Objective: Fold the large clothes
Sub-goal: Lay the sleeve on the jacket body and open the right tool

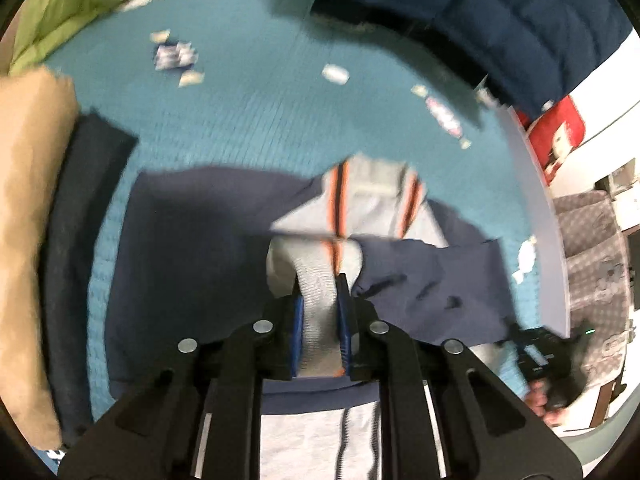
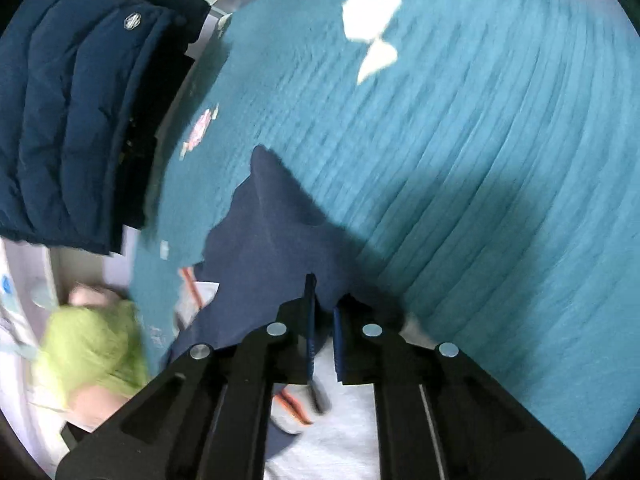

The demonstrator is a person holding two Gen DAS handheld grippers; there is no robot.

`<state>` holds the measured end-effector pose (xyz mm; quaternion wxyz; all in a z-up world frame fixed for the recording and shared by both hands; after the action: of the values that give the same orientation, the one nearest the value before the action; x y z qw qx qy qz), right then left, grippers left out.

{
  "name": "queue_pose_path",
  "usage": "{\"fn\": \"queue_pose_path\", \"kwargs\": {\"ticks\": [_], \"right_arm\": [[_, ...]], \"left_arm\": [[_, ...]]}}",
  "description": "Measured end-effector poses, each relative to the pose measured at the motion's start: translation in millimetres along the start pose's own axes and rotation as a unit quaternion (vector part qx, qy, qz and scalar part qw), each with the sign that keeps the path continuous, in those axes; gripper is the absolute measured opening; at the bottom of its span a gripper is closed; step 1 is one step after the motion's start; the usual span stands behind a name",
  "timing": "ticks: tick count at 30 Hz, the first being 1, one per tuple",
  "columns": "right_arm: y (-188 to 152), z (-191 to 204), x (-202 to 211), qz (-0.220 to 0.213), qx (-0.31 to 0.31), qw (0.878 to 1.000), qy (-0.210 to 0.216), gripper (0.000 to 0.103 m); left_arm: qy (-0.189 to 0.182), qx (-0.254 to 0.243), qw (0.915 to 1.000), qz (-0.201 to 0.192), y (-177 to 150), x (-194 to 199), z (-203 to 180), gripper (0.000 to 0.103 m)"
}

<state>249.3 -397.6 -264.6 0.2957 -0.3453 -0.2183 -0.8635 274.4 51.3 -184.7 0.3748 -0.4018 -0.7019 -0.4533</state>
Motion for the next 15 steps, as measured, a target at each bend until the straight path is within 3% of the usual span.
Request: {"fn": "queue_pose_path", "kwargs": {"ticks": [4, 7, 15], "right_arm": [[4, -14, -11, 0.047, 0.011, 0.998, -0.035, 0.006], [2, -19, -9, 0.058, 0.006, 0.998, -0.026, 0.006], [4, -3, 21, 0.061, 0.024, 0.998, -0.013, 0.007]], "left_arm": [[0.03, 0.006, 0.999, 0.031, -23, -38, 16, 0.01], [0.023, 0.021, 0.9982, 0.05, -34, -60, 28, 0.009], [0.055, -0.011, 0.9984, 0.011, -22, -34, 28, 0.01]]}}
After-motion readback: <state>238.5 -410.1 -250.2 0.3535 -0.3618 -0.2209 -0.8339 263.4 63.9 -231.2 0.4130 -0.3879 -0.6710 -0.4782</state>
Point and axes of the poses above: each gripper's, at about its wrist camera, not at the fingertips, and x roughly against the way its jaws point, z to its left, y to its top, the point moved 1 cm from there along -x, roughly the way its jaws point, and after that the axes turned 4 degrees about y, right-handed, at the moved point
